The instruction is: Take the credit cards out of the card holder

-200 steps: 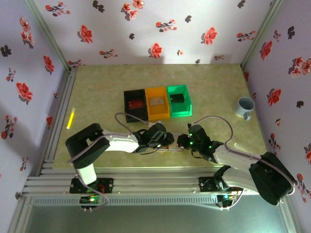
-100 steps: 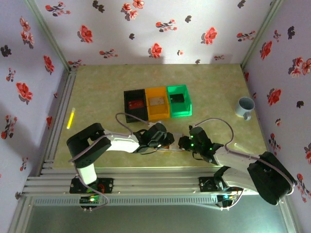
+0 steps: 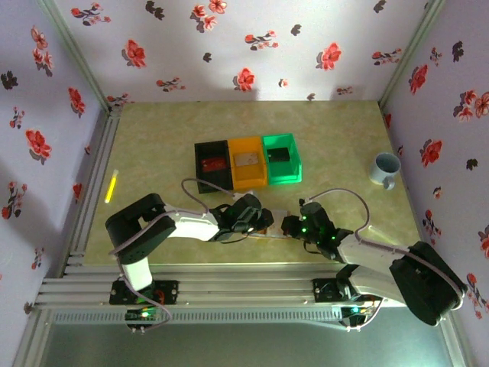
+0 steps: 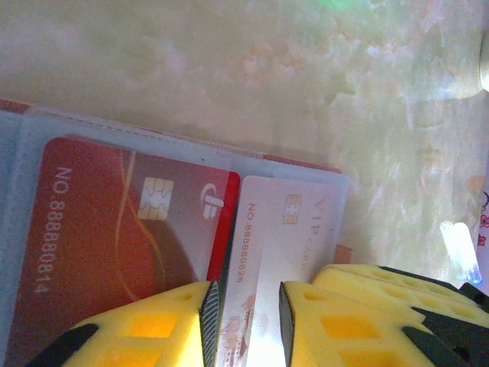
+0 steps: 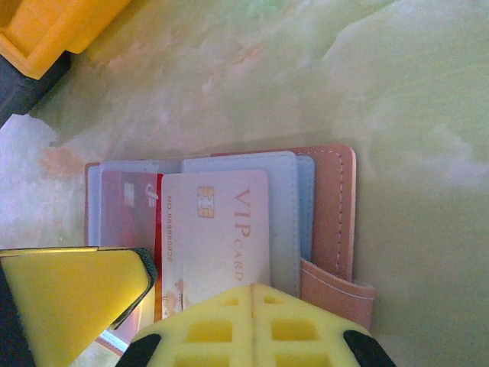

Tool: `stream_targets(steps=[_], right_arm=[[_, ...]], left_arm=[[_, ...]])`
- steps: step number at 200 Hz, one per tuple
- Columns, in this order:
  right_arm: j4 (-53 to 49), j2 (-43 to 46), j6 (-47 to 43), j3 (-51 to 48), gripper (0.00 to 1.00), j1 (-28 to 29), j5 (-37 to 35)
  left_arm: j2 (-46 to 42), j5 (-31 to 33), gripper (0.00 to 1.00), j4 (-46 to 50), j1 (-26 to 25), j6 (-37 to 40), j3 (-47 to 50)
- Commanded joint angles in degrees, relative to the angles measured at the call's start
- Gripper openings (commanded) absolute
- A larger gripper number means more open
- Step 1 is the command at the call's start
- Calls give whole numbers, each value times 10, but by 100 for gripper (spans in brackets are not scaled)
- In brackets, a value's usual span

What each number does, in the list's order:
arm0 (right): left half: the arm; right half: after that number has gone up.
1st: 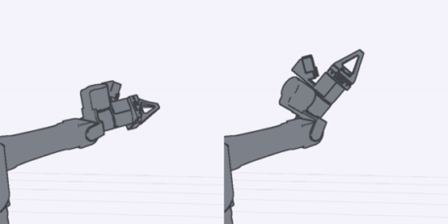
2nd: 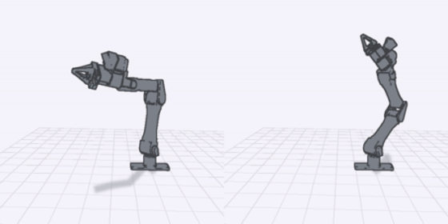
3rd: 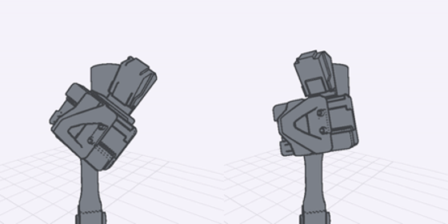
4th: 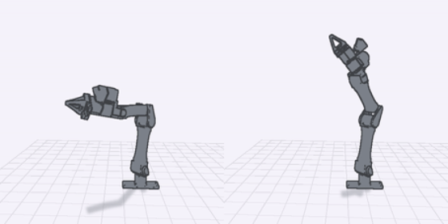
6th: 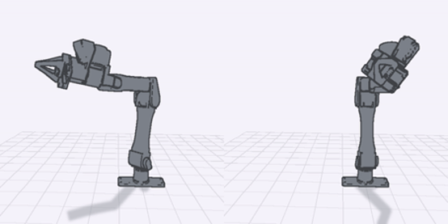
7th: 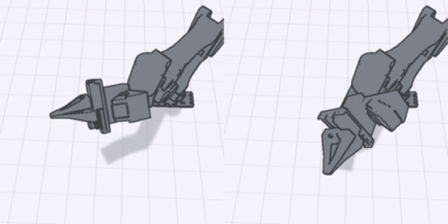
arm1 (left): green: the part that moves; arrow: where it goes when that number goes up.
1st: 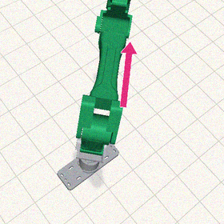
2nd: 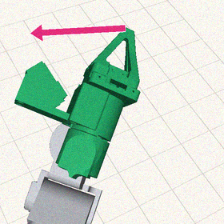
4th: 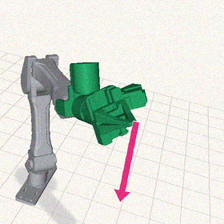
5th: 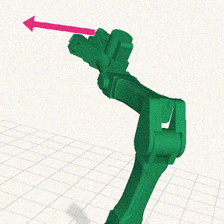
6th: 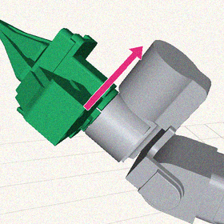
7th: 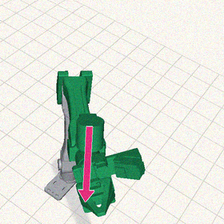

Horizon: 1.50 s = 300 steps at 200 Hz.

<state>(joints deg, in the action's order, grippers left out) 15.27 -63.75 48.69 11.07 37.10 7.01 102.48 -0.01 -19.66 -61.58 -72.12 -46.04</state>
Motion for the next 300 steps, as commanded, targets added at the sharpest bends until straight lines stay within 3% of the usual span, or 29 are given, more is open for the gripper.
stream_targets(steps=[1,67,147,206,300], right_arm=[[-30,1,8,-19,2,-6,-20],[-46,11,6,-12,2,-9,-13],[-127,93,-12,20,4,-13,-10],[-81,45,-19,12,4,-15,17],[-53,19,-4,-16,3,-16,-2]], left_arm=[[24,14,28,15,4,-6,17],[23,14,26,8,5,-8,21],[21,14,26,6,8,-12,35],[16,14,26,9,9,-13,42],[18,13,26,0,9,-17,47]])
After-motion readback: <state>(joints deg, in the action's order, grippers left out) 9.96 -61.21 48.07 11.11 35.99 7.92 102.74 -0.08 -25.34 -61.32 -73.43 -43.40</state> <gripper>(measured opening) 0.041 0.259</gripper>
